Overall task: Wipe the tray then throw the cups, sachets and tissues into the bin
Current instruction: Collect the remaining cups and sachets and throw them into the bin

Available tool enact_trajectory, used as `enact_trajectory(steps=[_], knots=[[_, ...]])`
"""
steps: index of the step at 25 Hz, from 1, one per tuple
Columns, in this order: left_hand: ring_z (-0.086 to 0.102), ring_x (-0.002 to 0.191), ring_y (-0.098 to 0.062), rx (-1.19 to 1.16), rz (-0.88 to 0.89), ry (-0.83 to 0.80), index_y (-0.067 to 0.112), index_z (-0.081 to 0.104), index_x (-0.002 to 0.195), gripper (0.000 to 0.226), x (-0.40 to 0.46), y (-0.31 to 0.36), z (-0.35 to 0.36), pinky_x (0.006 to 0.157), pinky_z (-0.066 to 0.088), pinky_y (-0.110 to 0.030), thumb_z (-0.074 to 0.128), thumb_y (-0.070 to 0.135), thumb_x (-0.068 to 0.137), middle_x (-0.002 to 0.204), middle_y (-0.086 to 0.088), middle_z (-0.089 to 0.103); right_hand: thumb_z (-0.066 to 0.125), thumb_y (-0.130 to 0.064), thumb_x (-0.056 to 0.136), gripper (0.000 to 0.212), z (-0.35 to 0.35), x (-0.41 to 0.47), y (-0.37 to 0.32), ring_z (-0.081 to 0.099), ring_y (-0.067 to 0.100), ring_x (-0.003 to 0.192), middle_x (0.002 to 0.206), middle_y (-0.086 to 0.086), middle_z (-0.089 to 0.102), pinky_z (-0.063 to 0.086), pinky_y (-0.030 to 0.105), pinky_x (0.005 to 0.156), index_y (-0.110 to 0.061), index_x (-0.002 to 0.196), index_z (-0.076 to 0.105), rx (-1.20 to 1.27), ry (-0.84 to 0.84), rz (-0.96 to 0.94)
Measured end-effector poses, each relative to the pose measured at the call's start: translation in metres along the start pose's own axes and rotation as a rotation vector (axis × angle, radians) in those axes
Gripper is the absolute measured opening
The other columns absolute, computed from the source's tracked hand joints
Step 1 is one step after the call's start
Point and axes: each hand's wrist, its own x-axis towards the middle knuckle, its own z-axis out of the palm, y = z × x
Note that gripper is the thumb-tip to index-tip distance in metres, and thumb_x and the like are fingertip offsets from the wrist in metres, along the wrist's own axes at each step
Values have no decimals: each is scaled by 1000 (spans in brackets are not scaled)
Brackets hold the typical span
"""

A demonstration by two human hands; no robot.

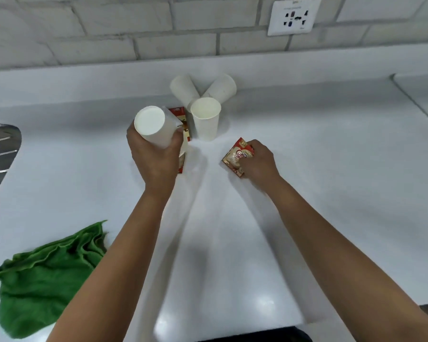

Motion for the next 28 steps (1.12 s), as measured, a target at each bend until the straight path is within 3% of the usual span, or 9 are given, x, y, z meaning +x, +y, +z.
enact_trajectory(steps=[3,6,8,12,18,22,23,26,28], knots=[[50,116,-14,-60,45,-201,12,43,126,73,-44,19,30,101,42,-30,76,34,65,125,1,52,49,3,81,25,-44,-20,16,51,16,76,93,2,56,38,4,40,-9,101,57,59,78,-31],[52,114,-14,-118,15,-353,22,40,124,70,-81,33,53,99,46,-35,75,36,64,120,6,52,51,1,79,21,-81,-37,34,56,20,81,92,3,59,53,26,54,-16,91,54,111,160,-27],[53,108,-11,-128,5,-435,23,42,124,70,-113,43,69,94,48,-30,75,35,64,116,10,53,52,1,78,21,-115,-50,55,59,23,80,88,3,60,54,31,52,-19,86,54,140,231,-2],[53,98,-7,-146,-40,-576,19,42,128,67,-185,69,104,77,43,-10,78,26,72,107,16,52,55,1,77,22,-190,-88,107,66,34,83,79,0,60,58,48,64,-18,88,58,178,338,39],[58,92,2,-226,-86,-740,28,30,136,84,-304,101,151,82,51,-21,78,23,67,108,23,47,58,-8,81,25,-302,-148,198,64,24,92,97,2,63,57,38,75,-16,104,59,130,470,118],[59,86,9,-275,-96,-848,34,32,134,82,-368,118,175,83,53,-23,79,12,71,116,10,49,58,-6,81,30,-360,-178,240,61,18,87,99,1,62,53,17,58,-12,111,58,147,591,146],[59,87,8,-274,-101,-892,34,36,130,76,-388,123,183,82,53,-25,79,13,70,119,8,49,58,-5,81,31,-376,-189,254,61,18,87,100,2,62,55,18,60,-12,112,57,160,635,166],[58,103,-8,-250,-67,-988,34,46,118,63,-434,135,206,87,50,-25,79,20,67,119,9,53,56,-4,81,35,-415,-213,292,63,22,96,105,1,60,58,37,74,-16,114,54,234,752,233],[55,106,-10,-223,-23,-1058,32,49,115,57,-456,143,221,88,47,-21,79,21,69,114,13,54,51,-1,83,38,-438,-225,312,62,19,95,106,0,58,56,27,69,-19,118,51,275,821,288]])
